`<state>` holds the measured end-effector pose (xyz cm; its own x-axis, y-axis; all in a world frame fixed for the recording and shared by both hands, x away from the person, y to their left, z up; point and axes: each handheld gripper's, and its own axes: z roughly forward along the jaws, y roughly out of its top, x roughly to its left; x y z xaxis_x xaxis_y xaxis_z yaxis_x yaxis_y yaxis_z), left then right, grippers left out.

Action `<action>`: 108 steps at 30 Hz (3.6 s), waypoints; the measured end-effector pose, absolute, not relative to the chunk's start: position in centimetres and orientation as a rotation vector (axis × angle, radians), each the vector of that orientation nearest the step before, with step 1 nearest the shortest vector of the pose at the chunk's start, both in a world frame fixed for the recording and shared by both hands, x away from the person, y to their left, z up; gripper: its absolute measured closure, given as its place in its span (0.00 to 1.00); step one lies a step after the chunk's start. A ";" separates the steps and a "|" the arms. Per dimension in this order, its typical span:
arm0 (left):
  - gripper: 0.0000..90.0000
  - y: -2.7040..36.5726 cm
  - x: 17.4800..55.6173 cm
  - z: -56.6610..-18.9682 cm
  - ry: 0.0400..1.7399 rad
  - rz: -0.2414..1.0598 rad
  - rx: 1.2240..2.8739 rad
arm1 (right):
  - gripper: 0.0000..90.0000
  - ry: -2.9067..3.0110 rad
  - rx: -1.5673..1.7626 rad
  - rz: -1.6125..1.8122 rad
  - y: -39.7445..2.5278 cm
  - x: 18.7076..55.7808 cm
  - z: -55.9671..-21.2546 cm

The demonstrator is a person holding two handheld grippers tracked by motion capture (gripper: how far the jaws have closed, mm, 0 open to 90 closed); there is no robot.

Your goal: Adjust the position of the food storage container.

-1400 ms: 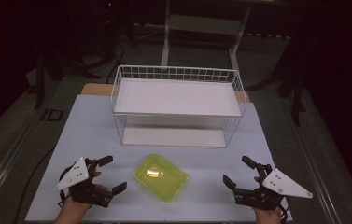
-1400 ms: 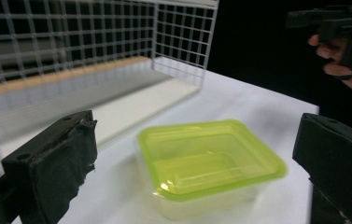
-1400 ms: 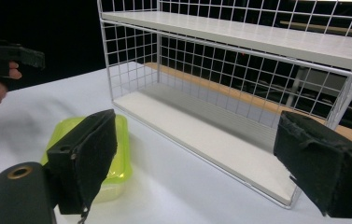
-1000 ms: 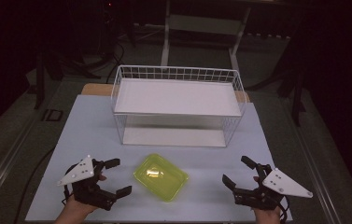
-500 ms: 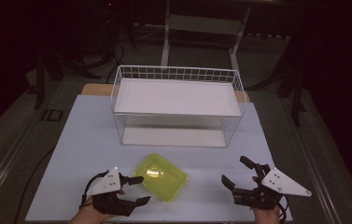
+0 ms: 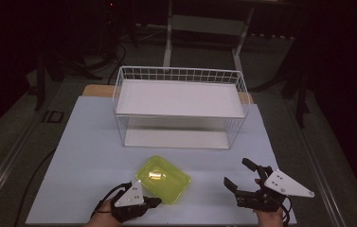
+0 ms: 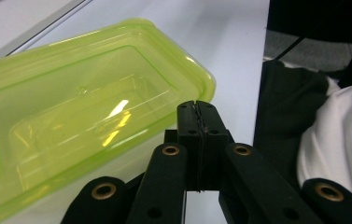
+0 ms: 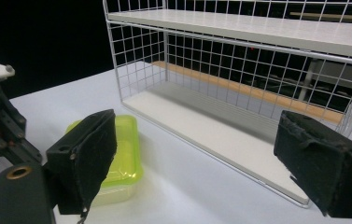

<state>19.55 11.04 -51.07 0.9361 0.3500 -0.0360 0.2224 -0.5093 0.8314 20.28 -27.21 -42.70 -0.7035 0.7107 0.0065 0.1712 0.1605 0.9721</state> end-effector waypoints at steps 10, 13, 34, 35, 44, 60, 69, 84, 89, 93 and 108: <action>1.00 9.2 20.5 -51.6 0.383 0.154 2.135 | 0.15 1.995 0.831 1.570 -27.3 20.3 -42.7; 1.00 8.5 21.0 -51.7 0.386 0.152 2.132 | 0.15 2.001 0.838 1.573 -27.3 20.4 -42.8; 1.00 5.1 23.3 -52.3 0.421 0.157 2.073 | 0.15 2.024 0.829 1.570 -27.2 20.4 -42.9; 1.00 5.0 23.2 -52.2 0.423 0.166 2.068 | 0.15 2.025 0.830 1.571 -27.2 20.4 -42.9; 1.00 7.3 22.9 -50.1 0.442 0.213 2.014 | 0.15 2.038 0.819 1.564 -27.0 20.4 -43.1; 1.00 16.3 24.4 -49.0 0.625 0.404 1.948 | 0.13 2.066 0.823 1.546 -27.1 21.1 -43.3; 1.00 17.9 25.2 -51.1 0.721 0.440 1.957 | 0.13 2.096 0.796 1.515 -26.7 21.2 -43.5; 1.00 16.2 25.6 -52.6 0.699 0.398 2.000 | 0.13 2.068 0.763 1.494 -26.6 21.0 -43.5; 1.00 15.4 25.7 -52.7 0.690 0.388 2.002 | 0.15 2.054 0.769 1.494 -26.6 21.0 -43.6; 1.00 14.9 25.9 -52.7 0.685 0.388 2.007 | 0.14 2.045 0.781 1.497 -26.6 21.0 -43.7; 0.97 12.4 26.1 -53.0 0.669 0.334 1.992 | 0.18 2.149 0.829 1.472 -26.2 21.7 -44.5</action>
